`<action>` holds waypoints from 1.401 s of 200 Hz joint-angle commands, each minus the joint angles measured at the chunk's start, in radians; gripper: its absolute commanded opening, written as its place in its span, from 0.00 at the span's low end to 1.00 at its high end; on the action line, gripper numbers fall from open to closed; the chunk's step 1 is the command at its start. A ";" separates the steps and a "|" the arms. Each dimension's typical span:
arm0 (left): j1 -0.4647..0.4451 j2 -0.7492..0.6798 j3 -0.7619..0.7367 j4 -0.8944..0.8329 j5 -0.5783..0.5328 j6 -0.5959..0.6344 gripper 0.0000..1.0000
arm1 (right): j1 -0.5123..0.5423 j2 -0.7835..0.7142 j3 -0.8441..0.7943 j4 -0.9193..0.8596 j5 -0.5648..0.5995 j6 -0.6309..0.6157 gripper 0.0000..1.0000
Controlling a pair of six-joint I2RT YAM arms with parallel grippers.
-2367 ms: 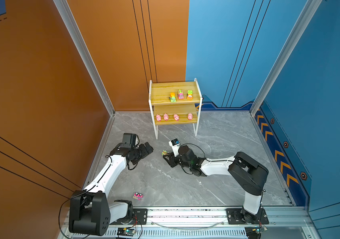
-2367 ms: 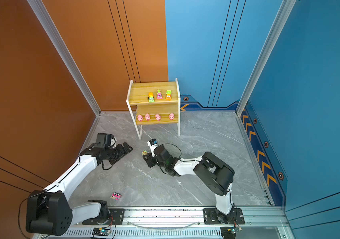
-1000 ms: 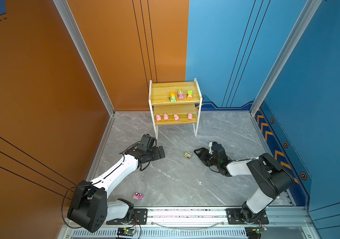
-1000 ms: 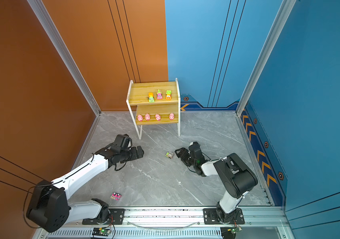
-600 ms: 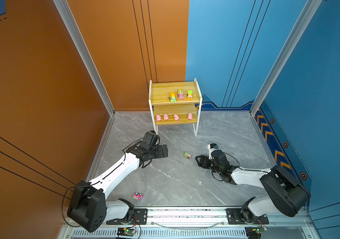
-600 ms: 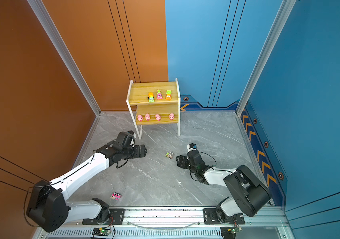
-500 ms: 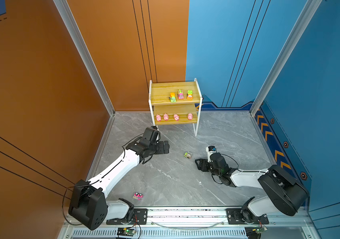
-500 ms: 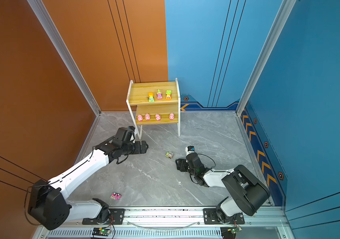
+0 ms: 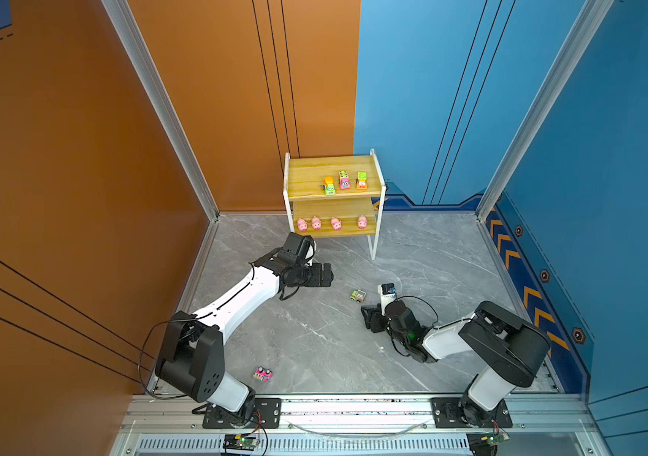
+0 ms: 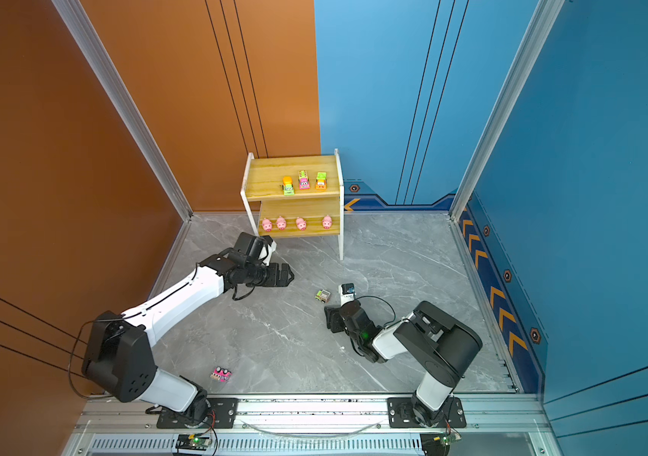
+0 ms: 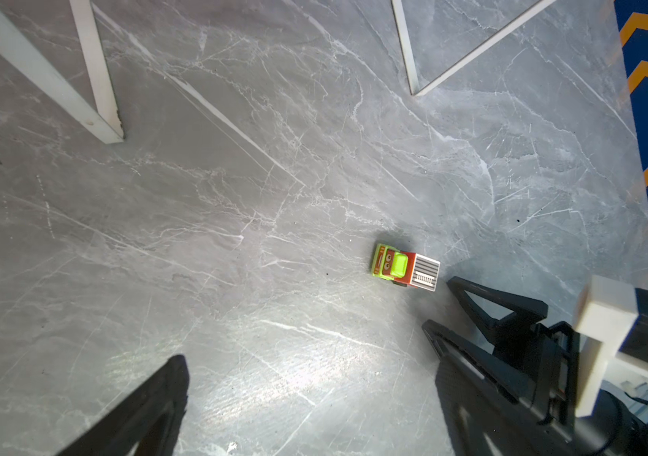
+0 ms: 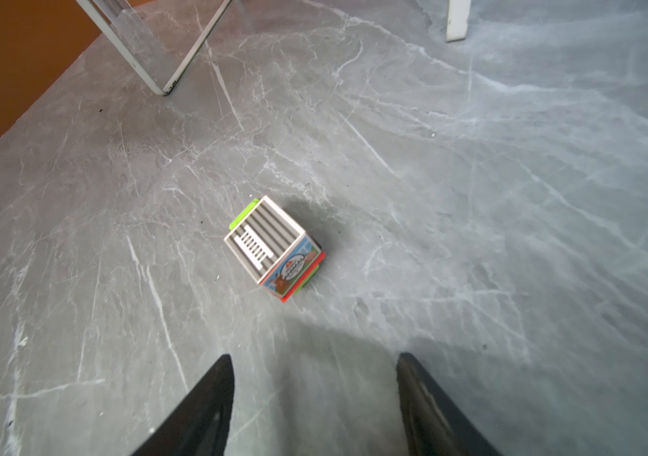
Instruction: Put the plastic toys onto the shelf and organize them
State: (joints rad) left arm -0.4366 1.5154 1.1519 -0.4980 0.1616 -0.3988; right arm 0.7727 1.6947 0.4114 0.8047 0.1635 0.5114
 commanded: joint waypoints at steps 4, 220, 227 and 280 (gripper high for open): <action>0.007 -0.027 -0.017 -0.013 0.010 0.035 0.99 | -0.004 0.085 0.034 -0.043 0.049 -0.008 0.64; -0.327 0.180 -0.284 0.817 -0.179 0.392 0.98 | -0.357 -0.056 -0.110 0.323 -0.327 -0.047 0.54; -0.326 0.201 -0.287 0.857 -0.170 0.403 0.97 | -0.368 -0.059 -0.116 0.332 -0.345 -0.051 0.54; -0.293 0.312 -0.309 1.069 -0.107 0.422 0.95 | -0.391 -0.049 -0.148 0.445 -0.377 -0.037 0.54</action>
State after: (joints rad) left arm -0.7654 1.7897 0.8684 0.4007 0.0120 -0.0002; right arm 0.3939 1.6424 0.2810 1.1633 -0.1627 0.4858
